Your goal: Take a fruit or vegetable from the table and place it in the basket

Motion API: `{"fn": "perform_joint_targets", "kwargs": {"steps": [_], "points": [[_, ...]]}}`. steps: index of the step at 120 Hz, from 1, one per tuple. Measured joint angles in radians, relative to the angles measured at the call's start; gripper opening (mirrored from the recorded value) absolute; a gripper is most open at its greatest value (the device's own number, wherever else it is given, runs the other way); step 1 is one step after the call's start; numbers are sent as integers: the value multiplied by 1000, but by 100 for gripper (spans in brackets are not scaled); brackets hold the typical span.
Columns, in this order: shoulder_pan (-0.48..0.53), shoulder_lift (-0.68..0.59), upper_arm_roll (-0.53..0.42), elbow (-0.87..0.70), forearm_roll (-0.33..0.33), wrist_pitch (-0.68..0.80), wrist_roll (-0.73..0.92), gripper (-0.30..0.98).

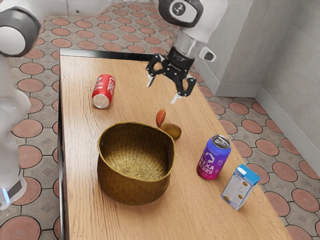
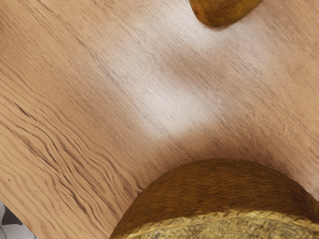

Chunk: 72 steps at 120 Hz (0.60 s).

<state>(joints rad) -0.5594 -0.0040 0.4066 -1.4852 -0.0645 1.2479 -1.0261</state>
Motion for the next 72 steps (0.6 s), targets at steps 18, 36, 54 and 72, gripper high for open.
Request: {"fn": "perform_joint_targets", "kwargs": {"steps": [18,36,54,72], "points": [[-123,-11,-10,1,20,97,-322,69],[-78,-63,52,-5,13,133,-534,69],[158,-42,59,-2,16,154,-553,69],[430,-38,-244,-94,65,236,-396,69]]}}
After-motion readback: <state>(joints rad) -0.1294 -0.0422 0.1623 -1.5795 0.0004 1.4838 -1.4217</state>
